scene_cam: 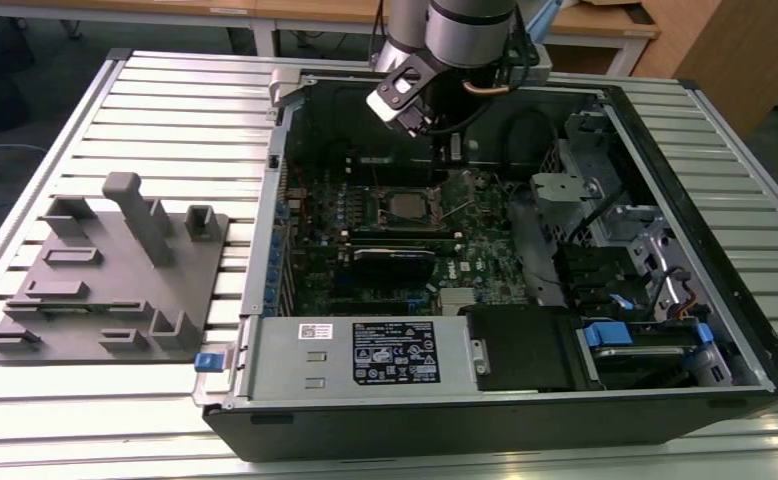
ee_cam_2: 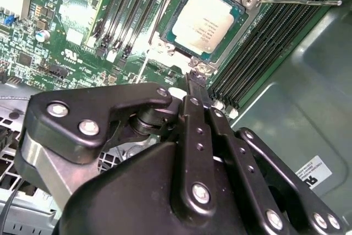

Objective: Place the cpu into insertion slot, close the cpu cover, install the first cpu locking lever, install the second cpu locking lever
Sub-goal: 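Close the cpu cover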

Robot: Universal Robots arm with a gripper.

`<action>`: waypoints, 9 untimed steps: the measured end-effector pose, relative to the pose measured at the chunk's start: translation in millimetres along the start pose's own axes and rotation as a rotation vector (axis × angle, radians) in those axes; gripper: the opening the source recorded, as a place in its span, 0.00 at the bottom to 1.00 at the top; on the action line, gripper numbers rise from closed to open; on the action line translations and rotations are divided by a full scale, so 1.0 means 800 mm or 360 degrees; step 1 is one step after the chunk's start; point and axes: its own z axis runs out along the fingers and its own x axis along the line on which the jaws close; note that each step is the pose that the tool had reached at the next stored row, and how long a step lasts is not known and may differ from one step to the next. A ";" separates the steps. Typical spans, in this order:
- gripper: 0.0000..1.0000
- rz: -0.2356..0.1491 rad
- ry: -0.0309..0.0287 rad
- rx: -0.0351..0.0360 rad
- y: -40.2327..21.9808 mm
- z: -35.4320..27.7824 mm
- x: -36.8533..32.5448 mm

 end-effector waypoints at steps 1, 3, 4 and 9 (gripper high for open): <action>0.11 0.0000 -0.00001 0.0000 0.0002 0.0000 0.0000; 0.11 0.0000 -0.00007 0.0000 0.0027 0.0000 0.0000; 0.11 0.0000 -0.00007 0.0000 0.0048 0.0001 0.0000; 0.11 0.0000 -0.00006 0.0000 0.0148 0.0008 0.0000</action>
